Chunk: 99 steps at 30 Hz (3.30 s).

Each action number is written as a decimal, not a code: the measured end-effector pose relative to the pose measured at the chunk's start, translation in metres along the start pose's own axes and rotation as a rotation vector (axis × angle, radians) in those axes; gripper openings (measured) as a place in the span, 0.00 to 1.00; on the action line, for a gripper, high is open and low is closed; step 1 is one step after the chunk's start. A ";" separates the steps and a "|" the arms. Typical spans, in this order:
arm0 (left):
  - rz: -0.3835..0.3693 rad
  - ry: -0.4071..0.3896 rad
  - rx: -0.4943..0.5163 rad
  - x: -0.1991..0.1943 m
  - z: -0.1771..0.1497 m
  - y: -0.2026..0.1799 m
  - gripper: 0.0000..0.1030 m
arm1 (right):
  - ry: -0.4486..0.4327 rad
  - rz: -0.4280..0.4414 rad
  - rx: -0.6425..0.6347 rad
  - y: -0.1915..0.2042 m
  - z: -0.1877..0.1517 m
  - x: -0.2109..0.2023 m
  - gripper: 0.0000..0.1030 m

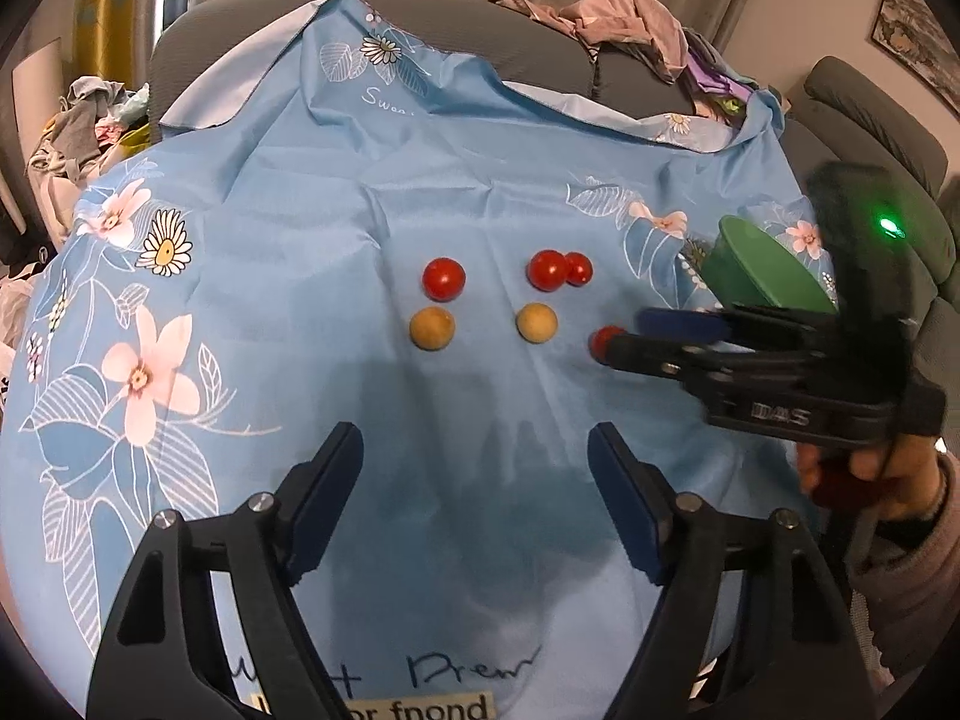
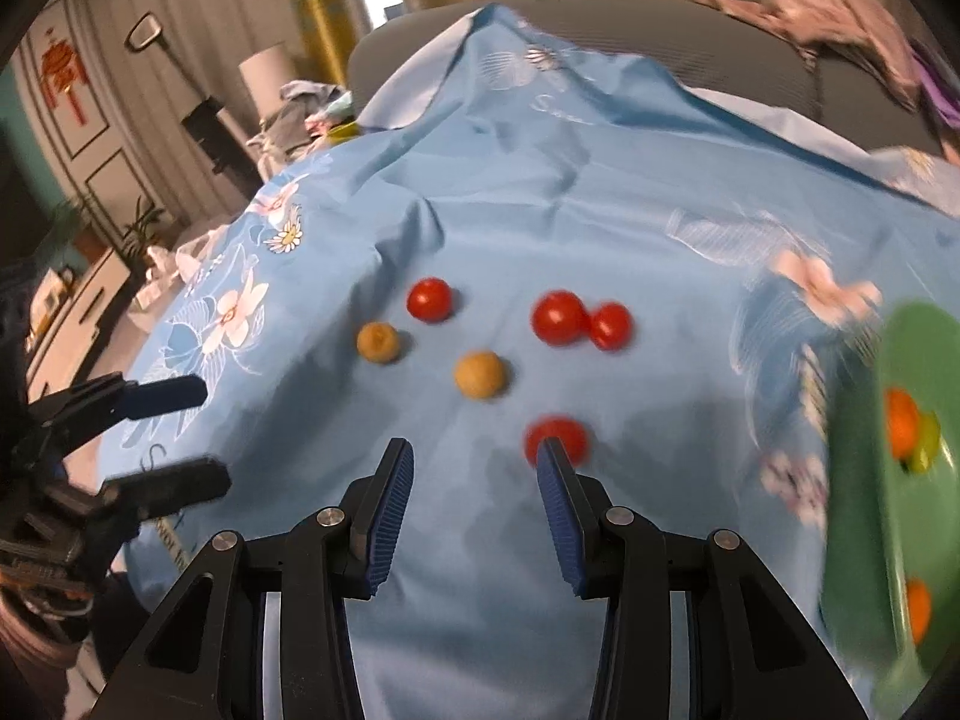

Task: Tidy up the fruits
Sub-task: 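Grasp a small yellow fruit with the right tool while the left tool grasps another, then carry both small yellow fruits over the green bowl with both tools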

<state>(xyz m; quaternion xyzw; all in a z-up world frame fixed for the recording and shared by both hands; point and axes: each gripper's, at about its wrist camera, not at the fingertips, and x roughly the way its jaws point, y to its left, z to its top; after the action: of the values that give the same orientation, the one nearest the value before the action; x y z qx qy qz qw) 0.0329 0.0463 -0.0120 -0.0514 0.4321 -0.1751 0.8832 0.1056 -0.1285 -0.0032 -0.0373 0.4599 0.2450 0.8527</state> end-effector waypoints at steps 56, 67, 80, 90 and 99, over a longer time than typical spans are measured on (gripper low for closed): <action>0.181 0.218 0.191 0.113 0.063 -0.003 0.26 | -0.109 0.141 0.150 -0.047 -0.017 -0.017 0.28; 0.114 0.168 0.108 0.069 0.047 -0.031 0.26 | -0.110 0.129 0.156 -0.042 -0.029 -0.031 0.28; 0.087 0.086 0.110 0.016 0.029 -0.067 0.26 | -0.153 0.101 0.153 -0.032 -0.048 -0.075 0.29; 0.061 0.040 0.139 -0.012 0.022 -0.088 0.26 | -0.194 0.086 0.155 -0.028 -0.057 -0.100 0.29; 0.019 0.007 0.172 -0.021 0.028 -0.107 0.26 | -0.237 0.062 0.179 -0.036 -0.063 -0.118 0.29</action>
<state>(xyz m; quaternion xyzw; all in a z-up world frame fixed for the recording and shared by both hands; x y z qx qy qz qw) 0.0139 -0.0478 0.0471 0.0293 0.4191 -0.2031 0.8844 0.0195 -0.2234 0.0494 0.0822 0.3767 0.2321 0.8930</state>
